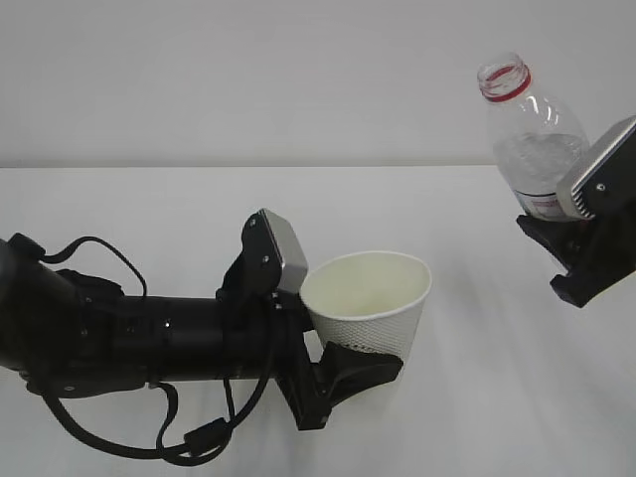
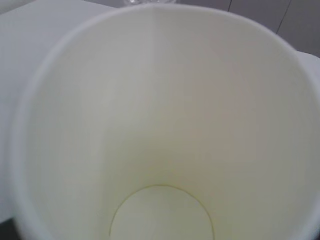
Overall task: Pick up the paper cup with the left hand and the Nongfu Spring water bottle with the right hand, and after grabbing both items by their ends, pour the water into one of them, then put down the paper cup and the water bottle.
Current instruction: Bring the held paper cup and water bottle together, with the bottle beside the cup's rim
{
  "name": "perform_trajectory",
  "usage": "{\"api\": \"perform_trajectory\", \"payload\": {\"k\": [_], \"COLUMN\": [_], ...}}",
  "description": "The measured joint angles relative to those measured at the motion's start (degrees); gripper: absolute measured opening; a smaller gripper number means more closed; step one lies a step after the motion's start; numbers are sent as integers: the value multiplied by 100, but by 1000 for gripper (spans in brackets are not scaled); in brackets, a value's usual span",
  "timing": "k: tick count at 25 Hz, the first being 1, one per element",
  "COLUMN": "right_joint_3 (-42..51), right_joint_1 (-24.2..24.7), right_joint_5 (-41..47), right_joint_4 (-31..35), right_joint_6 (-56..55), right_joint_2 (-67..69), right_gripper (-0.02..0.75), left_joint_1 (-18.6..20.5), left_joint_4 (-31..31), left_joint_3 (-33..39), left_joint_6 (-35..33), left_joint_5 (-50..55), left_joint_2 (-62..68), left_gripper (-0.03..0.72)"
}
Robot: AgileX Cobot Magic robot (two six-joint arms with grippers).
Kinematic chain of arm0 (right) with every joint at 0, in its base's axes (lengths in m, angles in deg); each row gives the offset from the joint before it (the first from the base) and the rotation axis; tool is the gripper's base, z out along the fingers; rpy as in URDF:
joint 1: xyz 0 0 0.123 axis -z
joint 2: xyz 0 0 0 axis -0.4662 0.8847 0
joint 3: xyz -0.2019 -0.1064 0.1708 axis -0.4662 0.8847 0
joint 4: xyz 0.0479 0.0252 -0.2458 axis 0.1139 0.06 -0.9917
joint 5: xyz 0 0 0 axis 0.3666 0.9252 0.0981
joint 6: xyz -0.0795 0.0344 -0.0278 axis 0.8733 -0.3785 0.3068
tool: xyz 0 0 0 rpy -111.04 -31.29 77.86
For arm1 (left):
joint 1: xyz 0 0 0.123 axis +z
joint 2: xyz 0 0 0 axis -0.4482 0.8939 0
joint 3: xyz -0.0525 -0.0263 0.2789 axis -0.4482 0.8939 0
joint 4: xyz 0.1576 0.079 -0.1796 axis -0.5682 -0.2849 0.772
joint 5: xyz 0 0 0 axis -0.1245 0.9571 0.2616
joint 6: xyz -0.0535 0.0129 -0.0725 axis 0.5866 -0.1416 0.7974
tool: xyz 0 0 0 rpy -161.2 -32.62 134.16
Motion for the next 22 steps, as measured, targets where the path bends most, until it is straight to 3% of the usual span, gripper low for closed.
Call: {"api": "perform_trajectory", "payload": {"k": [11, 22], "right_joint_3": [0, 0], "right_joint_1": [0, 0], "right_joint_5": [-602, -638], "right_joint_4": [-58, -57], "right_joint_6": [381, 922], "right_joint_2": [0, 212], "right_gripper": [515, 515], "left_joint_1": [0, -145], "left_joint_4": [-83, -104], "left_joint_3": [-308, -339], "left_joint_6": [0, 2], "left_joint_5": [99, -161], "left_joint_2": [248, 413], "left_gripper": [522, 522]}}
